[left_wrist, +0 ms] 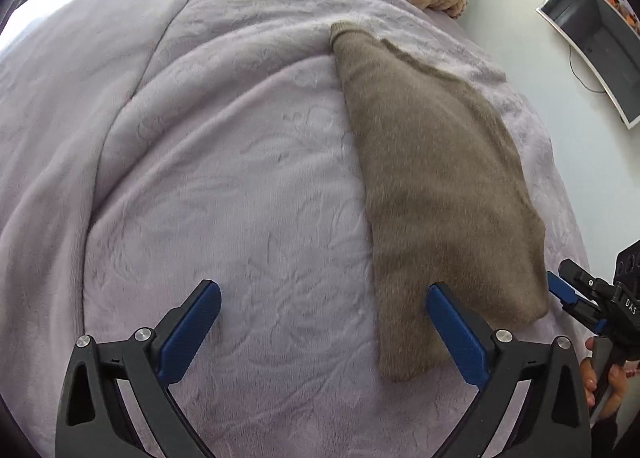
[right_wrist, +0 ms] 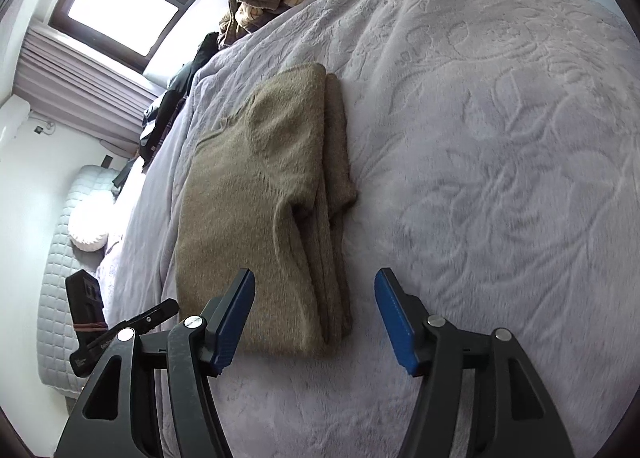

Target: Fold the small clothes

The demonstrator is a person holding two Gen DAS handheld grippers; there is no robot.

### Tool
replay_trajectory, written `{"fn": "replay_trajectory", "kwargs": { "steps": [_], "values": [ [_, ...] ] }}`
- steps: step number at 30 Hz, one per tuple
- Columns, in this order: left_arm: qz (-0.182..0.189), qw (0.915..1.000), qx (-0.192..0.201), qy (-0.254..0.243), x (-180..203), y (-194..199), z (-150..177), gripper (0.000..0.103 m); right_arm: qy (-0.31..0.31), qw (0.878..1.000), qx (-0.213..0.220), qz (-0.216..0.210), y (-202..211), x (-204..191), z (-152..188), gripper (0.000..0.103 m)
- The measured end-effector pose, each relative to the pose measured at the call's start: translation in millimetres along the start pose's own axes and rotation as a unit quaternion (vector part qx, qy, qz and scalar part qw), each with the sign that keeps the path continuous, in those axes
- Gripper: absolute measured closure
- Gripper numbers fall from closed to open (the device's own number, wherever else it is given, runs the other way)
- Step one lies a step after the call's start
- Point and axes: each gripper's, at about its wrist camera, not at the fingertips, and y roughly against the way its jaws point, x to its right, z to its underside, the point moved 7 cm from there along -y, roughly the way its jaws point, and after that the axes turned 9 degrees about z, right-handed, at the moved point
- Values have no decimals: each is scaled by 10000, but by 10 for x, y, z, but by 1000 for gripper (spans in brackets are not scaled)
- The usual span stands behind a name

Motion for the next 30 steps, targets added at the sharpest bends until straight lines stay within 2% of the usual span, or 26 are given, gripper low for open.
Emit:
{"fn": "replay_trajectory", "kwargs": {
  "steps": [8, 14, 22, 26, 28, 30],
  "values": [
    [264, 9994, 212, 80, 79, -68, -366, 0, -88, 9999, -71, -112, -232, 12, -384, 37],
    [353, 9991, 144, 183, 88, -247, -585, 0, -251, 9992, -232, -190, -429, 103, -557, 37],
    [1376, 9895, -273, 347, 270, -688, -788, 0, 47, 9966, -654, -508, -663, 49, -762, 33],
    [1954, 9791, -441, 360, 418, -812, -867, 0, 253, 9913, -1014, -801, -835, -37, -815, 33],
    [2059, 9766, -510, 349, 488, -862, -891, 0, 372, 9867, -1204, -1023, -931, -134, -822, 33],
    [1966, 9786, -513, 323, 523, -914, -913, 0, 437, 9814, -1297, -1343, -965, -237, -803, 31]
  ]
}}
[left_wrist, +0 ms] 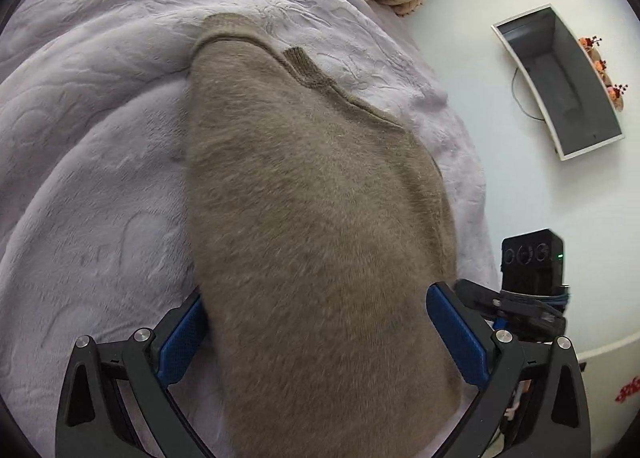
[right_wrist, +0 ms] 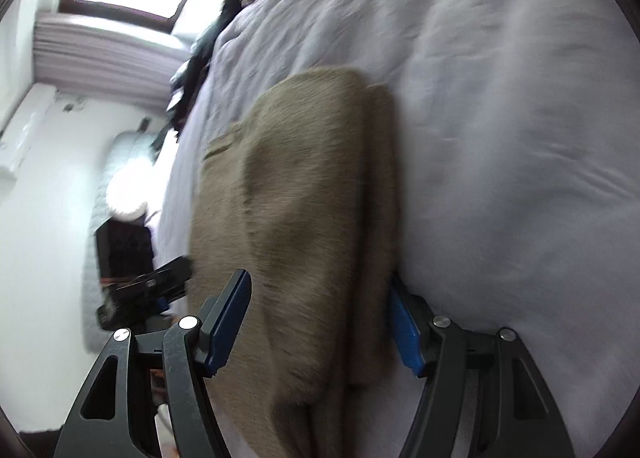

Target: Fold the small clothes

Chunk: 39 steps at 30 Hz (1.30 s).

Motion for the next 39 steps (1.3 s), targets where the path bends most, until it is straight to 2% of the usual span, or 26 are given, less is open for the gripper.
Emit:
{"fn": "replay_trajectory", "kwargs": {
  "steps": [4, 7, 9, 10, 11, 12, 13, 14, 17, 22, 27, 34, 39],
  "values": [
    [-6, 10000, -51, -85, -26, -101, 7, 0, 32, 9989, -70, -468, -163, -36, -34, 31],
    [-65, 9994, -198, -272, -19, -108, 38, 0, -135, 9986, 9, -515, -213, 26, -27, 32],
    [-231, 9984, -311, -424, 20, -130, 54, 1, -125, 9995, 14, -299, -233, -4, -16, 35],
    [-334, 9979, -311, -465, 33, -131, 60, 6, -136, 9999, 15, -10, -251, -4, -5, 45],
    [-453, 9973, -286, -503, 45, -122, 65, 13, -169, 9998, 9, 99, -257, -17, 20, 54],
    [-513, 9969, -254, -544, 57, -110, 70, 17, -201, 9997, 35, 110, -251, -40, 36, 57],
    [-509, 9968, -199, -580, 77, -83, 74, 25, -210, 9997, 91, 94, -228, -78, 50, 65],
    [-483, 9970, -142, -596, 90, -46, 77, 33, -209, 9997, 149, 66, -195, -123, 66, 68],
    [-378, 9975, -48, -594, 142, 85, 88, 46, -264, 9994, 228, -69, -122, -242, 90, 69],
    [-276, 9973, 86, -668, 314, 352, 131, 48, -351, 9981, 284, -430, 68, -479, 148, 69],
    [-380, 9965, 151, -732, 461, 671, 263, 48, -443, 9965, 220, -671, 196, -690, 336, 69],
    [-540, 9955, 373, -679, 533, 1140, 611, 48, -391, 9945, 77, -972, 267, -1049, 778, 69],
    [-689, 9948, 521, -532, 430, 1511, 951, 48, -306, 9934, -84, -1103, 135, -1298, 1140, 69]
  ]
}}
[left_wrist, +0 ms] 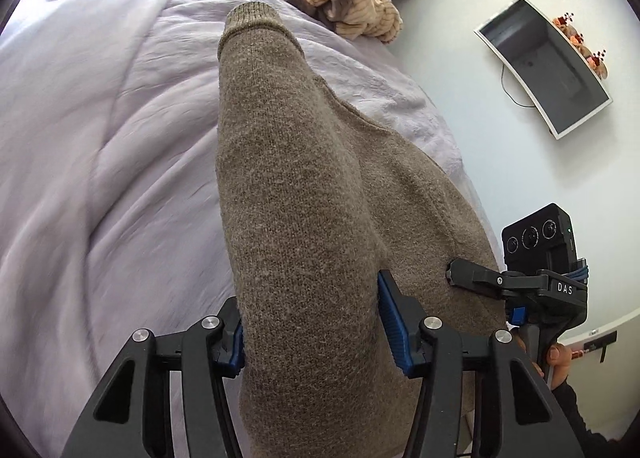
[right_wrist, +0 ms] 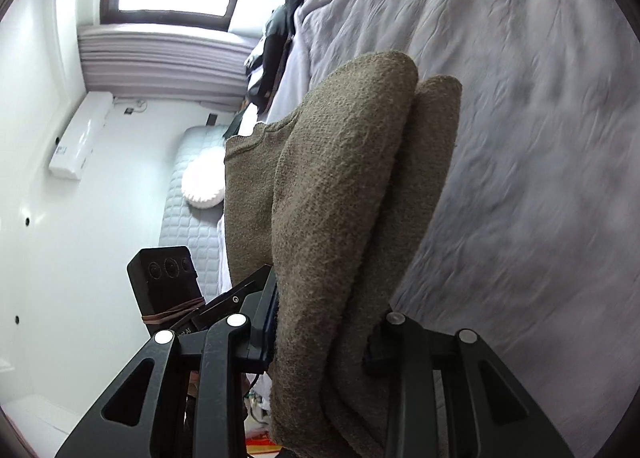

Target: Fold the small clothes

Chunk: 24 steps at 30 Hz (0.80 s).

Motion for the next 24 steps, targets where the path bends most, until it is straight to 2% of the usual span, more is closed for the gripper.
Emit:
{"fn": "replay_trajectory", "kwargs": {
  "steps": [6, 8, 9, 15, 18, 24],
  "values": [
    [-480, 9988, 18, -91, -205, 326, 392, 48, -113, 9995, -269, -145, -342, -41, 341, 69],
    [-569, 9984, 23, -36, -290, 350, 475, 48, -94, 9994, -307, -100, -475, -55, 366, 69],
    [-603, 9982, 28, 7, -351, 367, 519, 48, -84, 9994, -319, -69, -636, -114, 271, 69],
    [-763, 9965, 17, 333, -677, 305, 735, 48, 3, 9989, -361, 310, -929, -49, 252, 69],
    [-956, 9950, 64, 270, -776, 315, 829, 47, 42, 9981, -324, 530, -987, -9, 246, 69],
    [-956, 9950, 167, 242, -823, 365, 864, 47, 178, 9960, -235, 844, -919, 4, 288, 66]
  ]
}}
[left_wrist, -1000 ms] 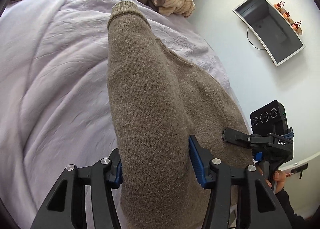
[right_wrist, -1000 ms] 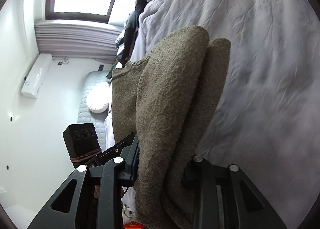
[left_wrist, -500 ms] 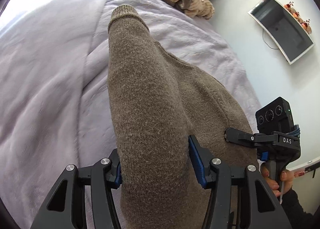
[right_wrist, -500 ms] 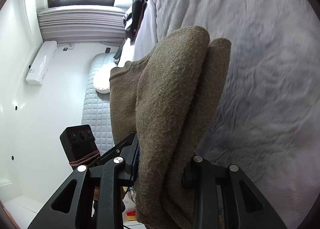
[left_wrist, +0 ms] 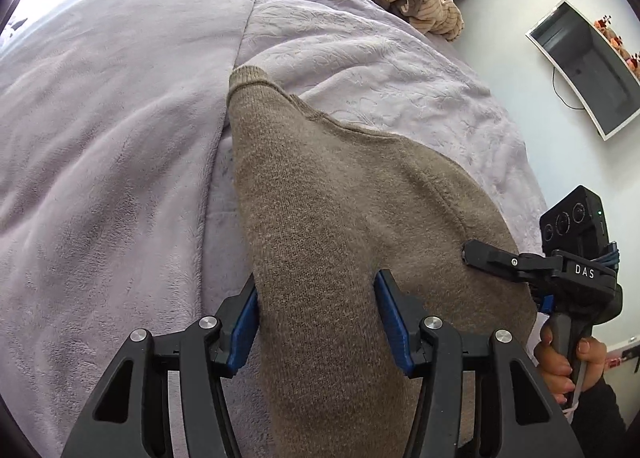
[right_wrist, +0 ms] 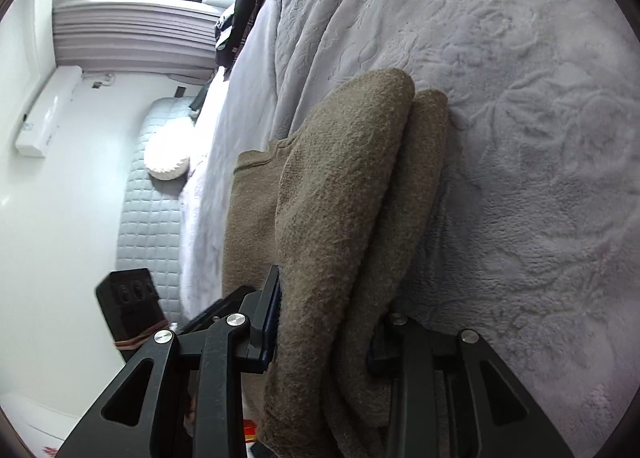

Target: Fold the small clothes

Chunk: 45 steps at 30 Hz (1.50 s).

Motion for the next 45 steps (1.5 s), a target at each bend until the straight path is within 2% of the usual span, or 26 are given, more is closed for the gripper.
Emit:
{"fn": "replay_trajectory", "kwargs": {
  "steps": [11, 15, 18, 20, 26, 30, 34, 37, 42, 43, 45],
  "values": [
    [-154, 9998, 119, -55, -5, 70, -20, 47, 441, 9953, 220, 833, 173, -17, 80, 60],
    [-412, 9983, 418, -49, -72, 229, -57, 47, 491, 9917, 355, 1135, 261, -3, 98, 60],
    [-750, 9943, 761, -59, -188, 414, -90, 47, 641, 9834, 683, 1553, 390, 13, 110, 68],
    [-798, 9935, 812, -48, -260, 482, -90, 47, 719, 9793, 826, 1702, 459, 0, 106, 72],
    [-796, 9935, 807, -130, -258, 530, -43, 47, 832, 9785, 1034, 1579, 691, -165, 114, 72],
    [-821, 9936, 716, -303, -112, 412, 28, 47, 1575, 9619, 1173, 1904, 732, -459, 241, 72],
    [-969, 9928, 597, -365, -59, 268, 134, 47, 2324, 9381, 1033, 2350, 578, -627, 455, 72],
    [-1023, 9924, 624, -294, -76, 251, 178, 46, 2457, 9261, 902, 2717, 423, -525, 551, 72],
    [-974, 9930, 636, -184, -76, 244, 220, 46, 2352, 9111, 870, 3270, 337, -111, 604, 75],
    [-1001, 9927, 646, -208, -68, 242, 226, 46, 2272, 9135, 875, 3261, 346, -40, 623, 74],
    [-1041, 9920, 659, -258, -51, 240, 232, 46, 2003, 9282, 894, 3006, 414, 48, 658, 73]
  ]
}}
